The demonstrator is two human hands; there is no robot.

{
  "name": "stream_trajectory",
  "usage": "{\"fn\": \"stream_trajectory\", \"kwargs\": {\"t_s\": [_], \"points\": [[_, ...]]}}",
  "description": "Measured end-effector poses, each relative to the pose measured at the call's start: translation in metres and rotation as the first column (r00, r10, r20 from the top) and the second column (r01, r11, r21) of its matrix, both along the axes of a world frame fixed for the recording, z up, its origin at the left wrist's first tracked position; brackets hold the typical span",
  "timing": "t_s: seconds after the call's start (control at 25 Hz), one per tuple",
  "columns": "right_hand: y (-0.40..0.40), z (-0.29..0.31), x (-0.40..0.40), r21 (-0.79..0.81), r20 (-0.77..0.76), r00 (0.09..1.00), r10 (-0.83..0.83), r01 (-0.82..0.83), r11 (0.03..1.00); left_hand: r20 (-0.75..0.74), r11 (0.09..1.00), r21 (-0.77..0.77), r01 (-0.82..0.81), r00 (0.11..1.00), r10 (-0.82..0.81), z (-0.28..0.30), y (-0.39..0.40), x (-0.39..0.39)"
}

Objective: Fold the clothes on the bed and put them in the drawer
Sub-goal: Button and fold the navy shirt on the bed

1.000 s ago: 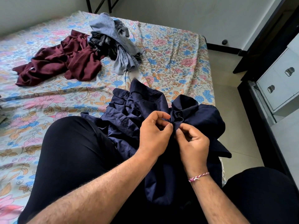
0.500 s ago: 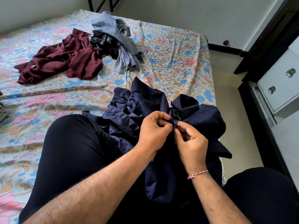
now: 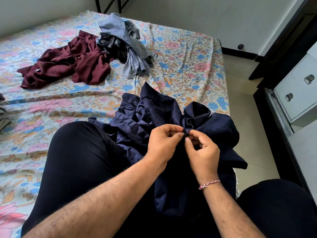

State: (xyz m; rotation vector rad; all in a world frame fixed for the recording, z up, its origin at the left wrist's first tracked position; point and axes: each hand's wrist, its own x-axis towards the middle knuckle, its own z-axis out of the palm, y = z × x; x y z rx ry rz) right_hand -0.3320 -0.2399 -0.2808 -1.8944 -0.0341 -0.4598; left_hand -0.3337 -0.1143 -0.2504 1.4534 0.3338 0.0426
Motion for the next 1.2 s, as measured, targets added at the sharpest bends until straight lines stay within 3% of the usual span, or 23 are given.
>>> {"fn": "stream_trajectory", "kwargs": {"t_s": [0.28, 0.92, 1.0, 1.08, 1.2], "points": [[0.0, 0.001, 0.0, 0.166, -0.065, 0.996, 0.058, -0.046, 0.985, -0.136, 0.993, -0.103, 0.058, 0.988, -0.072, -0.007, -0.001, -0.001], [-0.008, 0.001, 0.007, 0.29, -0.073, 0.972, 0.224, -0.194, 0.937, -0.063, 0.988, -0.086, 0.124, 0.989, -0.13, -0.004, 0.0, 0.004], [-0.006, 0.005, 0.006, 0.433, -0.114, 0.96, 0.255, -0.183, 0.882, -0.04, 0.981, -0.155, 0.12, 0.991, -0.127, -0.006, -0.001, 0.006], [-0.005, 0.01, 0.005, 0.62, -0.164, 0.933, 0.32, -0.155, 0.769, -0.022, 0.977, -0.169, 0.131, 0.99, -0.136, -0.004, -0.002, 0.004], [-0.008, 0.013, 0.004, 0.701, -0.205, 0.9, 0.385, -0.14, 0.7, -0.027, 0.984, -0.091, 0.156, 0.987, -0.159, -0.003, -0.001, 0.003]]}}
